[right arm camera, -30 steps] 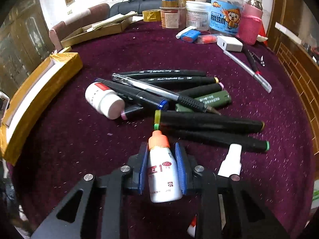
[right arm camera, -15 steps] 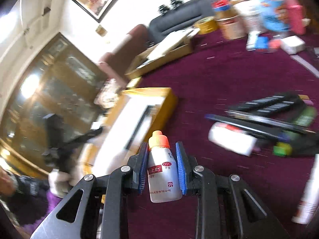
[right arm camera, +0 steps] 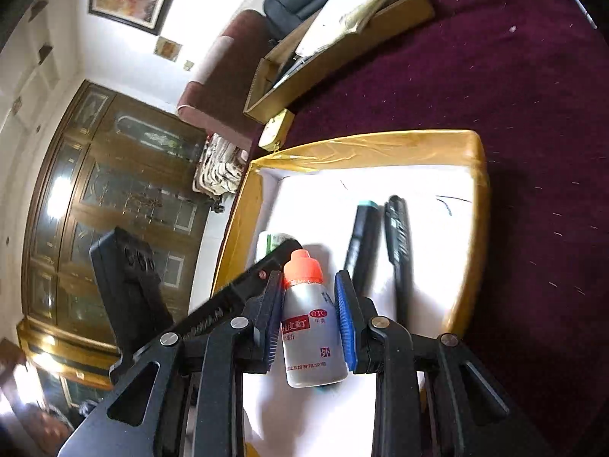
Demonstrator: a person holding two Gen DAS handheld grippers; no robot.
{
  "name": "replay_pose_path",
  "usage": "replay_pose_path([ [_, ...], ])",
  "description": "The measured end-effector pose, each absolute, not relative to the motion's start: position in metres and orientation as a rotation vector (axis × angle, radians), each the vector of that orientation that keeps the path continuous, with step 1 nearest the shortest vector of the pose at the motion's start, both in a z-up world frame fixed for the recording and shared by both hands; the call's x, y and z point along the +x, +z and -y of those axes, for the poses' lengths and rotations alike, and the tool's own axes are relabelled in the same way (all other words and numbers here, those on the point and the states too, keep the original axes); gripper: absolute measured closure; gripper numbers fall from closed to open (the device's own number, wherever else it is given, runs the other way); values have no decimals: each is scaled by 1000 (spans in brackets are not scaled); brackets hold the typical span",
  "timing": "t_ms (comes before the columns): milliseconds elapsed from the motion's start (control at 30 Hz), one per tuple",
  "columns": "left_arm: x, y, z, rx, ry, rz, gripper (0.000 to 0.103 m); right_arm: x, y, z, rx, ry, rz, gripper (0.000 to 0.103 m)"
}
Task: Organize rigid objects
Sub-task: 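Lower both bottles into the white tray and open both grippers, then grasp the white jar with red label using the left gripper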
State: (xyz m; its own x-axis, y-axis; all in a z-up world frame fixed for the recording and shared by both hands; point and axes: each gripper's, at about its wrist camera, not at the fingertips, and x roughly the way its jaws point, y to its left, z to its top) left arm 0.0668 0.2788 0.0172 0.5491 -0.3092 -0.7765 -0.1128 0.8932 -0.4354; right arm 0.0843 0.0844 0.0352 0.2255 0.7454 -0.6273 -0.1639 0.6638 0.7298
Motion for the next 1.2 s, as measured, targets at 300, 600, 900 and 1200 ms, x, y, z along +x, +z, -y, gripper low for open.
replay_pose_path([
  [300, 57, 24, -296, -565, -117, -949, 62, 99, 29, -104, 492, 614, -1185, 65],
  [600, 21, 62, -290, -577, -129, -875, 47, 62, 87, -52, 340, 580, -951, 57],
  [900, 6, 89, -193, -556, -311, -909, 34, -14, 118, 128, 281, 230, -629, 34],
  [1200, 29, 65, -67, -383, -400, -1007, 34, -22, 67, 276, 551, 55, -600, 35],
])
